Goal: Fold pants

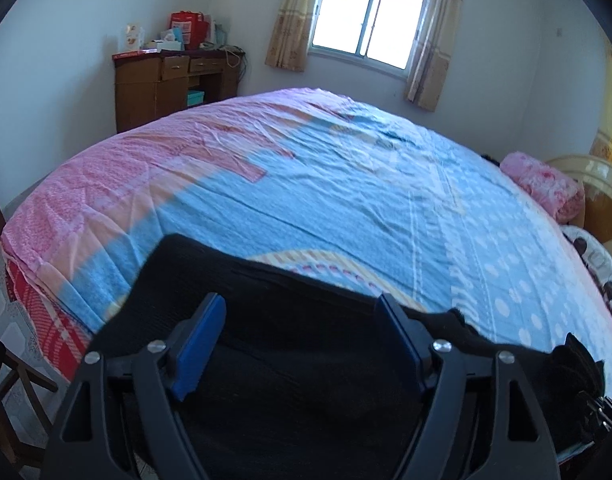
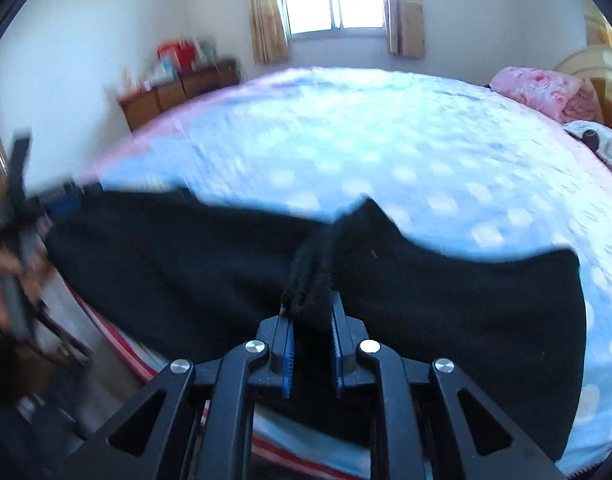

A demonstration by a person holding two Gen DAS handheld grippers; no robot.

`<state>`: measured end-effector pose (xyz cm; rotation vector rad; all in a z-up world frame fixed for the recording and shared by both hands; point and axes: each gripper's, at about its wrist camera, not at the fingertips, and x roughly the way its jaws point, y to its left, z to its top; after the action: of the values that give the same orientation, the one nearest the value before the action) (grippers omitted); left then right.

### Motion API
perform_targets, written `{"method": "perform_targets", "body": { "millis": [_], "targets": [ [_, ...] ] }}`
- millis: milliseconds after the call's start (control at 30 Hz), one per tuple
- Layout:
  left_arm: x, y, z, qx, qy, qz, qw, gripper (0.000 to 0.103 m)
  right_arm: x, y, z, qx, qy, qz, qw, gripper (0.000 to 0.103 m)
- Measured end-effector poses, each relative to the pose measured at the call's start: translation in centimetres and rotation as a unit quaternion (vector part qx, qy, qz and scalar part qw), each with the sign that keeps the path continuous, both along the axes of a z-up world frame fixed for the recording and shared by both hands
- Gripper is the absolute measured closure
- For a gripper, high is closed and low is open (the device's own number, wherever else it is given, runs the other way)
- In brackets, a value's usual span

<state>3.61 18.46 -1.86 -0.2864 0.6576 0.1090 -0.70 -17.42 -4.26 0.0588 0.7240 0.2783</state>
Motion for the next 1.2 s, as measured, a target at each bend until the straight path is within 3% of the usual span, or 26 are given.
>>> {"method": "perform_targets", "body": {
  "millis": [100, 167, 333, 433, 500, 533, 633, 700, 767, 800, 933, 1067, 1133, 1200],
  "targets": [
    [-0.4, 0.8, 0.5, -0.003, -0.013, 0.01, 0.9999, 0.017, 0.2, 2.9, 1.7, 0.02, -0.028, 0.045, 0.998, 0.088],
    [-0.4, 1.0, 0.6, -0.006, -0.014, 0.012, 0.9998, 0.017, 0.4, 6.0, 1.5, -0.004, -0.043, 0.081, 0.996, 0.088],
    [-0.5, 1.2, 0.4, 0.009, -0.01, 0.014, 0.9998, 0.017, 0.8, 12.5, -3.2, -0.061, -0.031, 0.138, 0.988, 0.087],
    [-0.4, 1.3, 0.2, 0.012, -0.01, 0.012, 0.9998, 0.017, 0.4, 13.1, -4.9, -0.077, -0.038, 0.147, 0.985, 0.076],
    [-0.3, 1.1, 0.1, 0.007, -0.009, 0.003, 0.9999, 0.017, 0.2, 13.3, -4.6, -0.089, -0.039, 0.165, 0.981, 0.048],
    [-0.4, 0.8, 0.1, 0.006, -0.01, -0.004, 0.9999, 0.017, -0.2, 13.4, -4.5, -0.096, -0.038, 0.174, 0.979, 0.043],
    [-0.7, -0.8, 0.6, 0.017, -0.022, -0.039, 0.9989, 0.017, -1.3, 14.0, -4.0, -0.076, -0.031, 0.208, 0.975, 0.039],
    [-1.1, -2.5, 1.3, 0.021, -0.035, -0.076, 0.9963, 0.017, -2.1, 12.9, -2.2, -0.034, -0.035, 0.214, 0.976, 0.039],
    [-1.6, -4.9, 2.1, 0.02, -0.052, -0.13, 0.99, 0.017, -2.7, 9.8, 0.3, 0.021, -0.058, 0.193, 0.979, 0.039],
    [-1.7, -5.8, 2.3, 0.018, -0.054, -0.147, 0.9875, 0.017, -2.8, 8.0, 1.4, 0.027, -0.072, 0.163, 0.984, 0.039],
    [-1.6, -11.8, 2.2, 0.003, -0.042, -0.241, 0.9697, 0.017, -1.8, 0.2, 3.4, -0.012, -0.099, 0.006, 0.995, 0.046],
    [-0.9, -17.6, 0.1, 0.012, 0.016, -0.296, 0.9549, 0.017, 0.3, -4.2, 0.6, -0.012, -0.052, -0.065, 0.996, 0.046],
    [-0.8, -19.7, -1.1, 0.024, 0.037, -0.305, 0.9514, 0.017, 1.1, -4.9, -1.3, 0.005, -0.034, -0.07, 0.997, 0.046],
    [-0.7, -21.2, -2.3, 0.031, 0.061, -0.312, 0.9474, 0.017, 2.6, -6.2, -3.8, 0.022, 0.013, -0.063, 0.998, 0.045]
  ]
}}
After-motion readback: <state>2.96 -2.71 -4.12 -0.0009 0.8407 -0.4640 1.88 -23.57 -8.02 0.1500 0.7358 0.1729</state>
